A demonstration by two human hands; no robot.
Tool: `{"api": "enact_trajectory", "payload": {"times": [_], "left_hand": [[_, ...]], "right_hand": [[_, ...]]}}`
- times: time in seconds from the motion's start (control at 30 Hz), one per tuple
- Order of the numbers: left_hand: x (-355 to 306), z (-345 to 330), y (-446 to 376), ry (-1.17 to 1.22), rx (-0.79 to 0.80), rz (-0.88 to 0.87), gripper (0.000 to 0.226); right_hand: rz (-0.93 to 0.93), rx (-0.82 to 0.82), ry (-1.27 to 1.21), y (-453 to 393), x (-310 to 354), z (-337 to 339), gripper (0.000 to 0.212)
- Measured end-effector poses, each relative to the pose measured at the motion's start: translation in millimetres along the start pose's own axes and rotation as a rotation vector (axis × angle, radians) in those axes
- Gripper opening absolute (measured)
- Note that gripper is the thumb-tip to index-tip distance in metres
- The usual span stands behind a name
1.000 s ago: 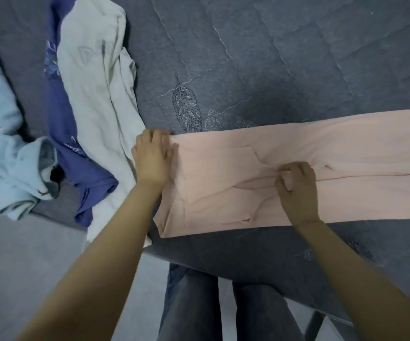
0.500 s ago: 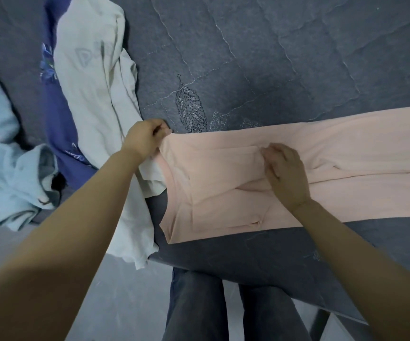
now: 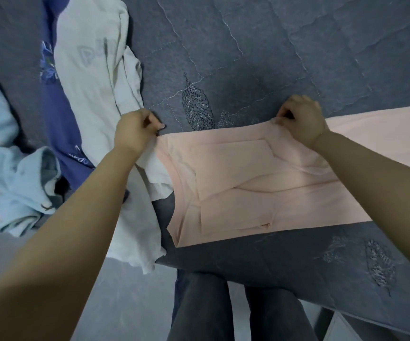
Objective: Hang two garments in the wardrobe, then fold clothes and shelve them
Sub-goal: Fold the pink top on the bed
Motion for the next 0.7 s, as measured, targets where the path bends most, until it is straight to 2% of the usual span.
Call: {"api": "enact_trajectory", "payload": {"times": [0.1, 0.17, 0.27, 0.33, 0.4, 0.5, 0.6, 0.7], "left_hand": [[-14.0, 2.6, 0.0, -0.181, 0.026, -0.131, 0.009], [-34.9, -6.9, 11.1, -0.197, 0.001, -0.31, 0.005], [-73.5, -45.1, 40.8, -0.192, 0.056, -0.549, 0.021], [-99.2, -84.6, 59.4, -0.168, 0.153, -0.624, 0.033], [-120.5, -126.4, 72.5, -0.208, 0.223, -0.663, 0.043], [-131.5, -172.9, 78.2, -0.416, 0.27, -0.624, 0.055], [-131.8, -191.8, 78.1, -0.536, 0.282, -0.592, 0.054], [-141.7, -195.6, 80.8, -0.463, 0.287, -0.552, 0.052]], "right_hand": [[-0.069, -0.07, -0.07, 7.6, 4.5, -6.4, 0.022], [-0.064, -0.198, -0.109, 22.7, 6.8, -7.1, 0.02], [-0.038, -0.337, -0.149, 57.0, 3.5, -4.8, 0.029], [-0.011, -0.295, -0.168, 83.7, -2.9, -8.8, 0.037], [0.011, -0.18, -0.159, 104.1, -16.4, -14.8, 0.046], [-0.064, 0.004, -0.006, 115.6, -51.3, -16.7, 0.054], [-0.141, 0.003, 0.072, 107.1, -92.9, -4.0, 0.054], [-0.269, -0.102, 0.013, 87.4, -135.1, 24.1, 0.053]]}}
Point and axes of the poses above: each hand's wrist, its own y-axis away from the middle knuckle, its own z-axis out of the back of the hand, x = y × z, the point moved 1 cm from there along -y, towards the middle knuckle, and after that the axes turned 6 degrees about -x, right-handed, at the moved point
